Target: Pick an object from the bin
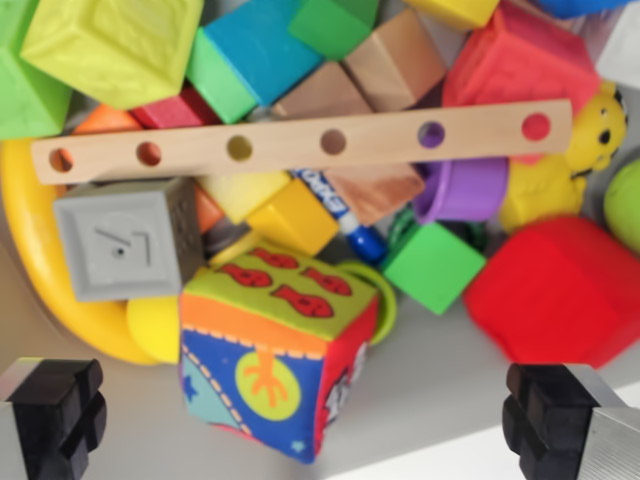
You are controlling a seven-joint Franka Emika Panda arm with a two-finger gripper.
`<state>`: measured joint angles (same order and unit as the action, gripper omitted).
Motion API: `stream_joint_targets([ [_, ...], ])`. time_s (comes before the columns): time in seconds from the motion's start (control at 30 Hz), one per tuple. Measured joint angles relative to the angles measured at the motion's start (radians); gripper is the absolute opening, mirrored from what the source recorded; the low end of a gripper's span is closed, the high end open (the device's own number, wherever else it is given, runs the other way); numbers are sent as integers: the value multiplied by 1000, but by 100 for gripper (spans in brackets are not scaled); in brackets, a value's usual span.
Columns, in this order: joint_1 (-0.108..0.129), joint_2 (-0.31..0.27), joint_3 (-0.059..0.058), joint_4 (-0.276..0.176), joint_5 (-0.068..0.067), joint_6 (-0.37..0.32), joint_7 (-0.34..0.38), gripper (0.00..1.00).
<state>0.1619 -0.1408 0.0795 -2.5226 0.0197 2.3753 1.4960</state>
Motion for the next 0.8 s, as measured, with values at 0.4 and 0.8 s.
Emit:
stream_joint_targets([
  [0.4,38,-22,54,-91,16,70,178,100],
  [0.8,75,-13,104,-159,30,154,328,100],
])
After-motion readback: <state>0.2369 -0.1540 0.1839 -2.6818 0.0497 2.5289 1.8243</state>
